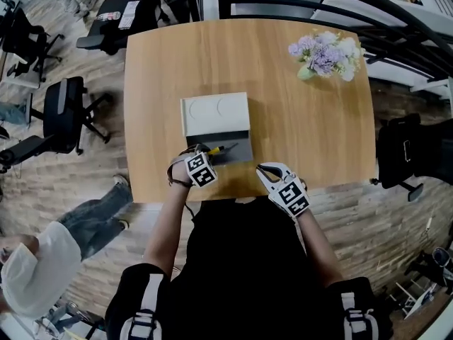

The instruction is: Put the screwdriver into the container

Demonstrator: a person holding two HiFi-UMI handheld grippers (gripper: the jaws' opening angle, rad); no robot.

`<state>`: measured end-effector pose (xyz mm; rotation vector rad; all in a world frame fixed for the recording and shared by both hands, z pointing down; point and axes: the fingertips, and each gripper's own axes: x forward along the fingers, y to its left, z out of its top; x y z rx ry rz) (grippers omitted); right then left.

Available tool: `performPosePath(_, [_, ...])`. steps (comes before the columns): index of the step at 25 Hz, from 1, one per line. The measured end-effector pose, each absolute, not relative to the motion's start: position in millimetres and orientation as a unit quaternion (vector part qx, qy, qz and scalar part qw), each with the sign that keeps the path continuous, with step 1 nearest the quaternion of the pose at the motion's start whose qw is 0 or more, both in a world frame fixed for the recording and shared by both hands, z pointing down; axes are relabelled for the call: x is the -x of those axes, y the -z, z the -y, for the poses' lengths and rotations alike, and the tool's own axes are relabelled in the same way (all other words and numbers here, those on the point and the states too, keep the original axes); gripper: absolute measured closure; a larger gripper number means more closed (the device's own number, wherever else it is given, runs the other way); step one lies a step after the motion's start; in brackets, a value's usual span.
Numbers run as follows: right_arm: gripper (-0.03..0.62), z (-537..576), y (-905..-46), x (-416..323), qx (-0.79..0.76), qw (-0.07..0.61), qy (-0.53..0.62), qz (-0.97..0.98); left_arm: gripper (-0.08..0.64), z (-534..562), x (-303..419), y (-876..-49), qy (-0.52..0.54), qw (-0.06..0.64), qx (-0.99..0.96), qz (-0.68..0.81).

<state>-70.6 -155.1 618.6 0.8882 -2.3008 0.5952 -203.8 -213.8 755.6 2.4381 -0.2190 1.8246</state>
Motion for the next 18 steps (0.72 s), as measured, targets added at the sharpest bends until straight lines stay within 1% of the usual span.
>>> performPosePath(9, [0.559, 146, -621, 75, -0.355, 0.295, -0.236, 0.855, 0.476, 212, 199, -767, -0.606, 0.043, -0.792, 0.053])
performPosePath(14, [0.560, 148, -620, 79, -0.358, 0.295, -0.236, 0.854, 0.476, 211, 202, -776, -0.647, 0.033, -0.761, 0.048])
performPosePath(18, [0.559, 150, -619, 84, -0.360, 0.292, -0.235, 0.855, 0.476, 213, 203, -780, -0.657, 0.034, -0.751, 0.055])
